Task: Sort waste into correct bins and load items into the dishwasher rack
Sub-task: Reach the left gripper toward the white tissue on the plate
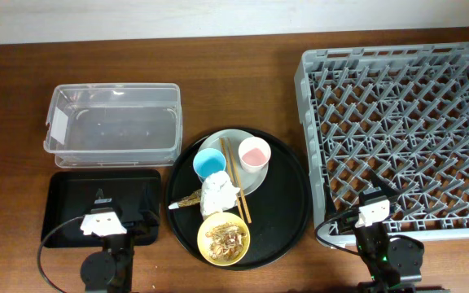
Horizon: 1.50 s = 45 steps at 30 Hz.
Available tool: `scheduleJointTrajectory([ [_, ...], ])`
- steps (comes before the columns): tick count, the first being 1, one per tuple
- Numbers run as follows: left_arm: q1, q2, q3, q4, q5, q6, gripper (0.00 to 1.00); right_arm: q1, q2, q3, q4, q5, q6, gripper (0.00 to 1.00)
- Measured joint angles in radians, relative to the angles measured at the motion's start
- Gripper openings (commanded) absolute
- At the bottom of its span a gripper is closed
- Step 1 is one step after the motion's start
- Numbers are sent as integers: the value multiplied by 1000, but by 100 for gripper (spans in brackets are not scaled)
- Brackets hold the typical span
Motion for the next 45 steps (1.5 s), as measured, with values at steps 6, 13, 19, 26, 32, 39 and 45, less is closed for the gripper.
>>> scheduleJointTrajectory([
  [6,-1,0,0,0,0,0,99,0,0,0,0,0,-1,99],
  [13,-1,0,0,0,0,0,99,0,0,0,0,0,0,99],
  [19,-1,0,0,0,0,0,99,0,0,0,0,0,-1,99],
  [26,-1,0,0,0,0,0,99,0,0,0,0,0,0,99],
  [32,-1,0,0,0,0,0,99,0,0,0,0,0,0,99],
  [39,-2,0,0,15,26,0,99,0,0,0,0,0,-1,99],
  [45,-6,46,333,-169,402,-5,99,0,-2,0,0,0,0,99],
])
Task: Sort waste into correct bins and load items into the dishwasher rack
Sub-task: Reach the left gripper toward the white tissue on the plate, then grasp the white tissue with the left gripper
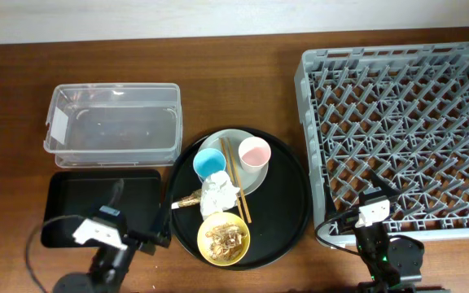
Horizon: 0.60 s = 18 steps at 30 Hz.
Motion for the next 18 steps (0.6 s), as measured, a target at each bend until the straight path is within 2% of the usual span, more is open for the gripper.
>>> scheduleJointTrajectory([
  [3,0,318,462,-438,30,-3,99,0,2,0,-1,0,0,99],
  [4,0,525,702,-628,42,-3,99,0,2,0,0,0,0,99],
  [5,0,694,904,-897,45,-3,99,0,0,0,0,0,0,99],
  [6,-1,837,1062,-1030,50,-1,98,0,0,-1,1,0,0,99],
  [7,-1,986,1221,-1125,51,1,70,0,2,-1,0,0,0,99],
  [8,-1,1078,1291,-1168,51,0,56,0,2,-1,0,0,0,99],
  [9,-1,1170,1318,-1201,51,-1,24,0,2,-1,0,0,0,99],
  [10,-3,1226,1318,-1225,51,0,9,0,2,-1,0,0,0,99],
  [12,-83,1275,1281,-1238,21,1,9,0,2,-1,0,0,0,99],
  [13,-125,1278,1252,-1222,-10,-2,16,0,2,-1,0,0,0,99],
  [15,-247,1283,1127,-1128,-107,-56,43,0,2,-1,0,0,0,99],
  [18,-412,1292,882,-927,-162,-169,47,0,2,-1,0,0,0,99],
])
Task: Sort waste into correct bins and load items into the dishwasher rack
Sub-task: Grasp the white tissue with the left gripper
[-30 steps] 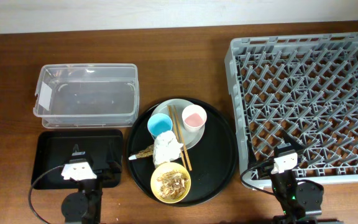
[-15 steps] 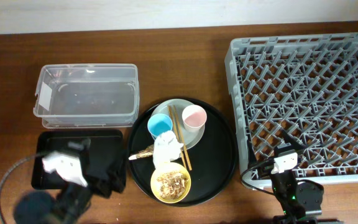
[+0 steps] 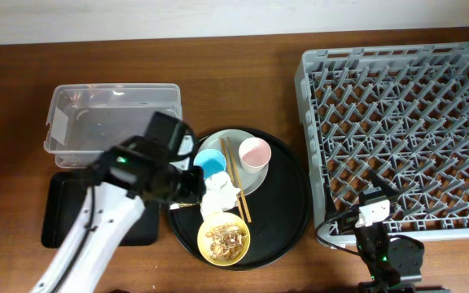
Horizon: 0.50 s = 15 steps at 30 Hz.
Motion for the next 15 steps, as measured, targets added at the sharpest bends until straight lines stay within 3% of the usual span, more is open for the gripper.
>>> scheduleJointTrajectory([
  [5,-159,-2,-194,238,-32,-72,48,0,0,0,0,0,0,99],
  [6,-188,-2,-206,255,-60,-77,54,0,0,0,0,0,0,99],
  [7,-219,-2,-217,256,-89,-85,79,0,0,0,0,0,0,99],
  [10,-274,-2,-222,258,-227,-146,81,0,0,0,0,0,0,99],
  [15,-277,88,-222,323,-298,-202,82,0,0,0,0,0,0,99],
])
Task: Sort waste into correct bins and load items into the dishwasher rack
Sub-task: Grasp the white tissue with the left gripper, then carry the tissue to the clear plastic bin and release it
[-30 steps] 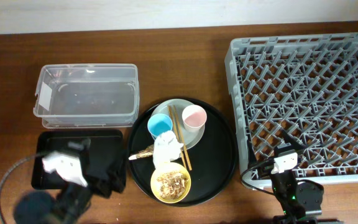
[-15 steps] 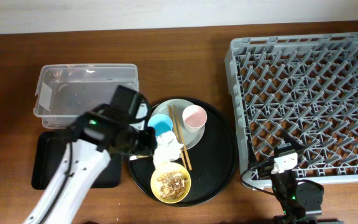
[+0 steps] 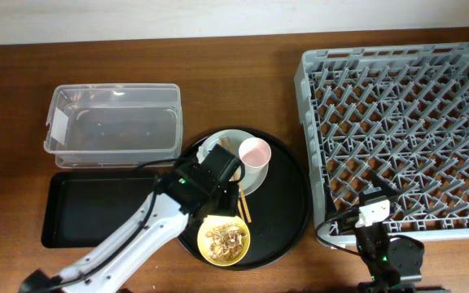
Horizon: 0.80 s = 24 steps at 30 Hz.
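My left arm reaches from the bottom left onto the round black tray (image 3: 287,213). Its gripper (image 3: 215,181) hangs over the tray's left middle, and its fingers are hidden under the wrist. A pink cup (image 3: 253,151) stands on the white plate (image 3: 228,137), just right of the gripper. A yellow bowl (image 3: 224,238) with food scraps sits at the tray's front. Chopsticks (image 3: 243,208) poke out beside the arm. The arm covers any other items on the tray's left side. My right gripper (image 3: 372,210) rests folded at the front edge of the grey dishwasher rack (image 3: 397,122).
A clear plastic bin (image 3: 112,129) stands at the back left. In front of it lies a flat black rectangular tray (image 3: 88,207), partly crossed by my left arm. A cable (image 3: 326,228) loops beside the right arm.
My left arm has moved right and forward. Its gripper was at the tray's left edge beside the blue cup and white tissue. It is now over them and hides both.
Both arms were folded at the front edge, the left over the black rectangular tray. The left arm then shifted toward the round tray. Later it stood high over the tray's left edge, and now it covers the blue cup and tissue. The right arm stayed still.
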Available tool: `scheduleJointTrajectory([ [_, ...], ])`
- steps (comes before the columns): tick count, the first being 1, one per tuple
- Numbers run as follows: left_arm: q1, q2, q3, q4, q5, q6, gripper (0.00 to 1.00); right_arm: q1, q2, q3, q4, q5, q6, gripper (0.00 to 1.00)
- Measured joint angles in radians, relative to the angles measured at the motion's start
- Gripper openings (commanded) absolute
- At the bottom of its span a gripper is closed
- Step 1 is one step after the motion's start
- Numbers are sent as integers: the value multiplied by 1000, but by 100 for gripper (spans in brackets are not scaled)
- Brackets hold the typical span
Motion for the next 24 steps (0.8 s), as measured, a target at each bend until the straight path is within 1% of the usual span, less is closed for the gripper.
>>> scheduleJointTrajectory([
  [5,0,105,0,65,1,-5,81,0,0,0,0,0,0,99],
  [6,0,117,0,72,1,-5,76,0,0,0,0,0,0,99],
  [7,0,126,0,73,1,-5,70,0,0,0,0,0,0,99],
  [9,0,126,0,76,1,-11,46,0,0,0,0,0,0,99],
  [11,0,126,0,76,0,-12,42,0,0,0,0,0,0,99],
  [12,0,126,0,76,1,-11,34,0,0,0,0,0,0,99],
  [13,0,126,0,76,1,-11,19,0,0,0,0,0,0,99],
  [15,0,126,0,76,0,-11,4,0,0,0,0,0,0,99],
  [17,0,126,0,76,1,-10,0,0,0,0,0,0,0,99],
  [22,0,123,0,65,-3,-11,0,0,0,0,0,0,0,99],
  [23,0,96,0,56,-3,-11,0,0,0,0,0,0,0,99],
  [24,0,30,0,56,-5,-11,0,0,0,0,0,0,0,99],
])
